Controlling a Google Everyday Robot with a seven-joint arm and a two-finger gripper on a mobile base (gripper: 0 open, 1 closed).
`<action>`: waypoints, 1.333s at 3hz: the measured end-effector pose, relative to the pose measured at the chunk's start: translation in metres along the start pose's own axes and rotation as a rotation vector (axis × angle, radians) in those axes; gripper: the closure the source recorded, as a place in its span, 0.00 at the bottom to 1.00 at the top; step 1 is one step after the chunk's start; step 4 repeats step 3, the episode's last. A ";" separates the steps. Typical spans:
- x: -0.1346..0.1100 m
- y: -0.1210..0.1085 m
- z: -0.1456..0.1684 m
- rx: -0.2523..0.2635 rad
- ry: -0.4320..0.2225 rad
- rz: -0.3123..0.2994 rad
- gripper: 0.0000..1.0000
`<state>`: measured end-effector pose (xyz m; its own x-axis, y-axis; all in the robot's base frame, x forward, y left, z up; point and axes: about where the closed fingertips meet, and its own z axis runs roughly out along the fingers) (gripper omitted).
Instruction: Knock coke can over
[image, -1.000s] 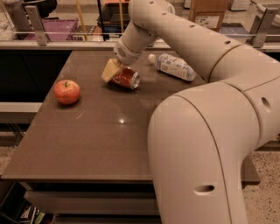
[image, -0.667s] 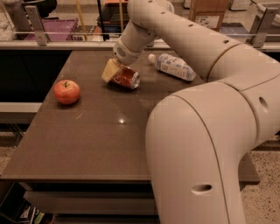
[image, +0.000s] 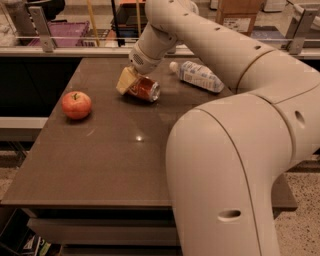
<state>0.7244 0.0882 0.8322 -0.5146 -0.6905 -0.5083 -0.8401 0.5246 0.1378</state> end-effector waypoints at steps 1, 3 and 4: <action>0.000 0.001 0.001 -0.002 0.002 0.000 0.13; 0.000 0.001 0.002 -0.003 0.003 0.000 0.00; 0.000 0.001 0.002 -0.003 0.003 0.000 0.00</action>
Offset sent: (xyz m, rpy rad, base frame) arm -0.0002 0.0010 -0.0011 -0.0007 0.0023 0.0015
